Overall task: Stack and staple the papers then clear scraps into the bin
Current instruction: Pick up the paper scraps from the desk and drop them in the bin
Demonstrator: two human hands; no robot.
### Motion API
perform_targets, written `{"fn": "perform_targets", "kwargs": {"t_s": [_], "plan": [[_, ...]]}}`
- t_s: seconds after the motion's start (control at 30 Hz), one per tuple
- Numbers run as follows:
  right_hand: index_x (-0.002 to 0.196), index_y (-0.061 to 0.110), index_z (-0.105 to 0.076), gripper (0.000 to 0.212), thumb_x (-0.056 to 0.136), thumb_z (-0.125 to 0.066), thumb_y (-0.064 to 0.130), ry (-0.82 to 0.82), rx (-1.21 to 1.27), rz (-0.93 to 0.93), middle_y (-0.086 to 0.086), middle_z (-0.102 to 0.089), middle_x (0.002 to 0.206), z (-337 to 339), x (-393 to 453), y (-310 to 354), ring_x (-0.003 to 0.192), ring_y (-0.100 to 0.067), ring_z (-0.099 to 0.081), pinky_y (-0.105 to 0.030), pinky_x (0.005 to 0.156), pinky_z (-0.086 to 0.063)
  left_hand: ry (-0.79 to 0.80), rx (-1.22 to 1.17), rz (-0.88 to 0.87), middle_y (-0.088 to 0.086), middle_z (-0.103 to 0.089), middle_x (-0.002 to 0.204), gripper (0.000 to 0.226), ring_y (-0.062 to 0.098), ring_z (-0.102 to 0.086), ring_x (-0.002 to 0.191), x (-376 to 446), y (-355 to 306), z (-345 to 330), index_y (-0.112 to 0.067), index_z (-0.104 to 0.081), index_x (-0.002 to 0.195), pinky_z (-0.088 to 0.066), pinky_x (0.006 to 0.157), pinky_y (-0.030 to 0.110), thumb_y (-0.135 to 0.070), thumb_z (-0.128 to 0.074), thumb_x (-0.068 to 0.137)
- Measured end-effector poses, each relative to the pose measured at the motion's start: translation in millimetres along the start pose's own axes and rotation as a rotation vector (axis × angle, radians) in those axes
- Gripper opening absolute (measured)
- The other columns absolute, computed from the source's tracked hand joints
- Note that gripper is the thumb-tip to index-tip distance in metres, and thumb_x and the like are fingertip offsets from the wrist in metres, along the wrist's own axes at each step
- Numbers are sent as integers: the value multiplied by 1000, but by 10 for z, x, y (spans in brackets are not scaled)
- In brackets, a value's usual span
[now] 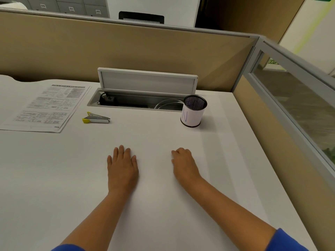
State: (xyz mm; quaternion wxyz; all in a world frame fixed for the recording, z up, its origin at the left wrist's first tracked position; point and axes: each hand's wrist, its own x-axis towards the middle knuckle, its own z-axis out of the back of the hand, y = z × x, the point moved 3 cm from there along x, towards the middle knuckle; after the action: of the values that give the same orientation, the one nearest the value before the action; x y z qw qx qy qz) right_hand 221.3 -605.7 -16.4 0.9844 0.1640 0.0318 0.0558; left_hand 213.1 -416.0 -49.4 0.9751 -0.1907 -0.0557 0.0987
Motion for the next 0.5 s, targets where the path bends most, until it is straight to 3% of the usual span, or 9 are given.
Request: {"fn": "perform_targets", "kwargs": {"t_s": [0.13, 0.2, 0.3, 0.5], "plan": [[110, -1, -55, 34, 82, -39, -14, 32, -69, 83, -12, -54, 116, -31, -2, 20, 110, -24, -44, -31, 79, -45, 6, 8, -6, 13, -44, 137, 36, 32, -33, 132, 6, 3, -2, -7, -49, 121, -26, 109, 49, -25, -29, 96], [105, -1, -56, 32, 82, -39, -14, 42, -105, 122, -13, -56, 113, -26, -11, -27, 110, -26, -46, -31, 78, -43, 6, 8, -9, 12, -44, 138, 37, 31, -32, 133, 9, 5, -3, -7, -49, 122, -25, 110, 49, -24, -29, 96], [109, -4, -56, 30, 86, -40, -12, 63, -112, 168, -15, -56, 116, -4, -45, -104, 112, -29, -48, -36, 89, -47, 10, 6, -11, 12, -43, 140, 37, 31, -31, 134, 13, 10, -8, -6, -48, 124, -24, 111, 49, -24, -30, 96], [104, -4, -61, 27, 85, -44, -12, 119, -170, 196, -16, -59, 108, 42, -5, -200, 102, -29, -52, -39, 86, -48, 3, 0, -12, 12, -41, 143, 38, 30, -29, 136, 9, 11, -13, -7, -47, 126, -22, 112, 48, -23, -30, 96]]}}
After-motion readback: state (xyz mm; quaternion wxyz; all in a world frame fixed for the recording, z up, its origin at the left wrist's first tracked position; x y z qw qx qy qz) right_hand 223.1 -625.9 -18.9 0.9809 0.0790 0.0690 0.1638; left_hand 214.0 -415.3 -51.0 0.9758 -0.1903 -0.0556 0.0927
